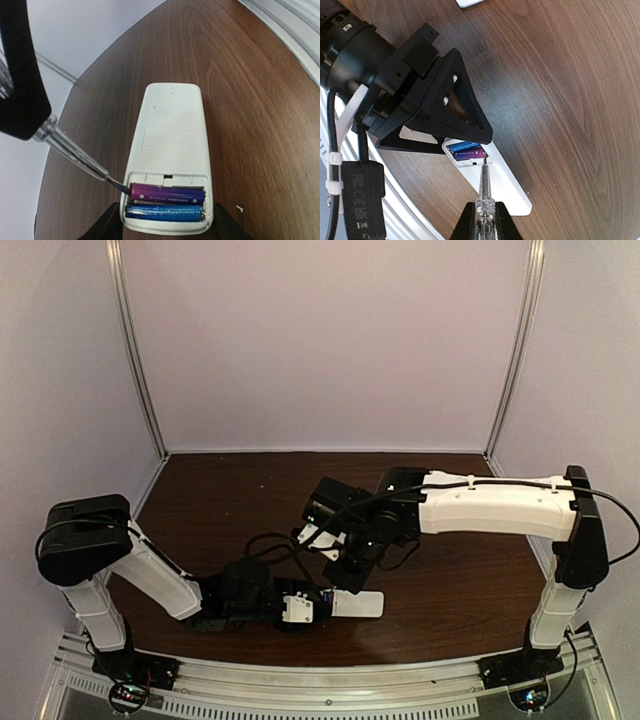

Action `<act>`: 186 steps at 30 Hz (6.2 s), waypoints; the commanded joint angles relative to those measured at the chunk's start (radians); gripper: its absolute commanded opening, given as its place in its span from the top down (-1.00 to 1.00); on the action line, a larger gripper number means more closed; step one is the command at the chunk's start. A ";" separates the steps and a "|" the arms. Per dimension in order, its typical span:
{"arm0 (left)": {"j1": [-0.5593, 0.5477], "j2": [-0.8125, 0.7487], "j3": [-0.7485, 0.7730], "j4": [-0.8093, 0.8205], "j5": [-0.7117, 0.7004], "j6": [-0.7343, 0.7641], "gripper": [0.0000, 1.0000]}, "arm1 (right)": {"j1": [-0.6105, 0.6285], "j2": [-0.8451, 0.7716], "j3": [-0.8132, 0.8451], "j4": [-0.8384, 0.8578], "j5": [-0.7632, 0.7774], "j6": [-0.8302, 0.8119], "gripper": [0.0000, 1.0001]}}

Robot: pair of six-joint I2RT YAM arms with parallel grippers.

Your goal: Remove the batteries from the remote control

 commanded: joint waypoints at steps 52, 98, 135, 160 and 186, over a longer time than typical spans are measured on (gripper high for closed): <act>0.064 0.009 0.001 0.107 -0.108 -0.044 1.00 | 0.035 -0.004 -0.044 -0.019 -0.111 0.063 1.00; 0.066 0.002 -0.040 0.198 -0.039 -0.036 1.00 | -0.036 -0.463 -0.587 0.568 -0.065 0.316 1.00; 0.065 -0.023 -0.072 0.247 -0.006 -0.033 1.00 | -0.041 -0.347 -0.636 0.750 -0.013 0.451 1.00; 0.065 -0.025 -0.074 0.246 0.003 -0.034 1.00 | -0.069 -0.315 -0.671 0.850 -0.098 0.394 1.00; 0.065 -0.026 -0.078 0.250 0.019 -0.038 1.00 | -0.099 -0.328 -0.808 1.031 -0.228 0.285 1.00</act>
